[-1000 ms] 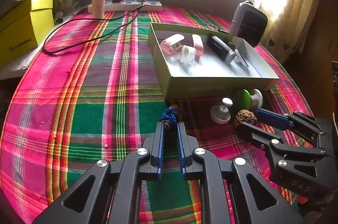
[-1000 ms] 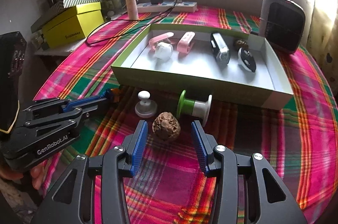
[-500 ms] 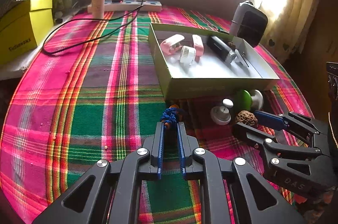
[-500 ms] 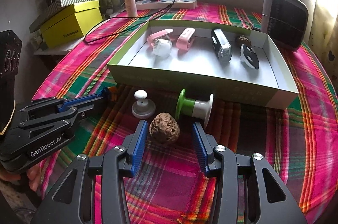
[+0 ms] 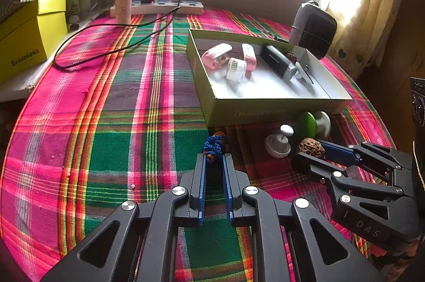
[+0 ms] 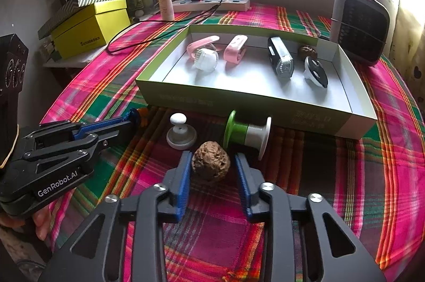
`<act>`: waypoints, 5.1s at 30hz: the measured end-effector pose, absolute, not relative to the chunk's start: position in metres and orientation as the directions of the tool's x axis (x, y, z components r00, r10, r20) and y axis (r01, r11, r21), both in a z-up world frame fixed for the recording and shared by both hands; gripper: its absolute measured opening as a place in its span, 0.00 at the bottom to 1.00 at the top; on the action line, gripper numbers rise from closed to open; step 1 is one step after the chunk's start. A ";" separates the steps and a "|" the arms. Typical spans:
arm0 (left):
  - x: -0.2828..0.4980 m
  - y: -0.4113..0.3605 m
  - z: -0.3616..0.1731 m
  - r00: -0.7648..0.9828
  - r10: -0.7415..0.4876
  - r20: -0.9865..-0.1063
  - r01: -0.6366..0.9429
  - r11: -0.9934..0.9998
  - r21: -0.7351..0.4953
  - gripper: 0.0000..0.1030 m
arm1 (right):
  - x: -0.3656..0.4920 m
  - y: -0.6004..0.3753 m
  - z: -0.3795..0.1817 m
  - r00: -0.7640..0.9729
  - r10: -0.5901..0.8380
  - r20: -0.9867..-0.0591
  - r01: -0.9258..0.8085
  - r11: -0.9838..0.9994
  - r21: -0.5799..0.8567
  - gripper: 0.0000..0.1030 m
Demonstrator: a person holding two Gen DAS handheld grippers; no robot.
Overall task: Organize objects
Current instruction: 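Lift the blue cord with left gripper while right gripper grasps the walnut, then carry the blue cord with left gripper while right gripper carries walnut over box, then lower and release the blue cord with left gripper while right gripper releases walnut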
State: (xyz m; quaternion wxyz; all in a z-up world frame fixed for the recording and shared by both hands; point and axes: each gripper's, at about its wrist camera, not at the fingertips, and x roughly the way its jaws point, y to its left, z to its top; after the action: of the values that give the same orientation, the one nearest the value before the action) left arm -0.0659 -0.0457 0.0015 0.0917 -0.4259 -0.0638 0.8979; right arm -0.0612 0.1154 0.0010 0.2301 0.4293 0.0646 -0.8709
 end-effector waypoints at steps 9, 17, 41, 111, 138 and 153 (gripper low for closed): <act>-0.066 -0.045 0.002 -0.620 0.217 -0.754 -0.110 -0.976 -0.190 0.12 | -0.061 0.115 0.002 -0.525 -0.348 -0.777 0.455 -0.886 0.089 0.29; -0.066 -0.044 0.003 -0.622 0.195 -0.759 -0.115 -0.981 -0.158 0.11 | -0.060 0.118 0.003 -0.528 -0.351 -0.773 0.452 -0.887 0.094 0.29; -0.058 -0.036 0.024 -0.655 0.192 -0.731 -0.126 -0.981 -0.145 0.11 | -0.055 0.129 0.019 -0.558 -0.389 -0.733 0.455 -0.882 0.122 0.29; -0.083 -0.041 0.011 -0.554 0.226 -0.802 -0.153 -0.974 -0.169 0.30 | -0.127 0.133 0.035 -0.581 -0.373 -0.723 0.462 -0.883 0.085 0.29; -0.091 -0.033 0.044 -0.640 0.225 -0.734 -0.169 -0.974 -0.151 0.16 | -0.128 0.134 0.038 -0.587 -0.371 -0.719 0.455 -0.886 0.087 0.29; -0.131 -0.020 0.040 -0.622 0.233 -0.748 -0.162 -0.972 -0.169 0.16 | -0.141 0.135 0.031 -0.579 -0.351 -0.736 0.439 -0.895 0.081 0.29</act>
State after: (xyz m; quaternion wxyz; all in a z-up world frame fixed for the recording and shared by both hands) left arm -0.1307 -0.0198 0.0398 0.1097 -0.4209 -0.0424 0.8994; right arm -0.1407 0.1349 0.0312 0.2228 0.4013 0.0553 -0.8867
